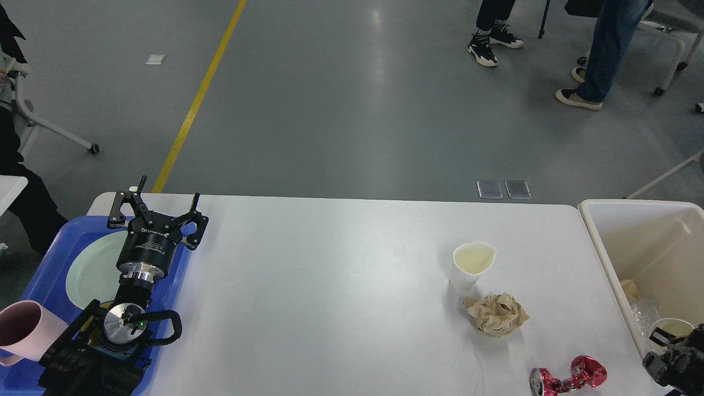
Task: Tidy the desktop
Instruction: 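Raise the right gripper up out of the bin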
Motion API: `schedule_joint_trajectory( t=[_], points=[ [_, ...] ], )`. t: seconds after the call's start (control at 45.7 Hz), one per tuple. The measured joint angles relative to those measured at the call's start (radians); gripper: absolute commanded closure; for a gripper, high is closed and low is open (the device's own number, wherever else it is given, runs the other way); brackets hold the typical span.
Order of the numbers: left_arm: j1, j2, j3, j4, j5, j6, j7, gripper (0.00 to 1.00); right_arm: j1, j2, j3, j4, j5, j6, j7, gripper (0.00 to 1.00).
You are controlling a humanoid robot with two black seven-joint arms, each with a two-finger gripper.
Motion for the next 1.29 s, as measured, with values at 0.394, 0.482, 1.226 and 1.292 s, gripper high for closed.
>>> schedule_joint_trajectory(
  t=[0.394,0.482,1.226,1.292],
  points=[
    [0.000,0.000,-0.001,0.000,0.000,0.000,0.000,0.04,-0.008,-0.002,-0.003,0.005,-0.001,-0.100,0.002,0.00],
    [0.000,0.000,-0.001,0.000,0.000,0.000,0.000,0.04,-0.008,-0.002,-0.004,0.006,-0.001,-0.104,0.002,0.00],
    [0.000,0.000,-0.001,0.000,0.000,0.000,0.000,0.04,0.671,-0.201,-0.056,0.527,-0.068,0.275,0.004,0.00],
    [0.000,0.000,-0.001,0.000,0.000,0.000,0.000,0.04,0.784,-0.212,-0.089,0.603,-0.078,0.336,0.002,0.00]
  ],
)
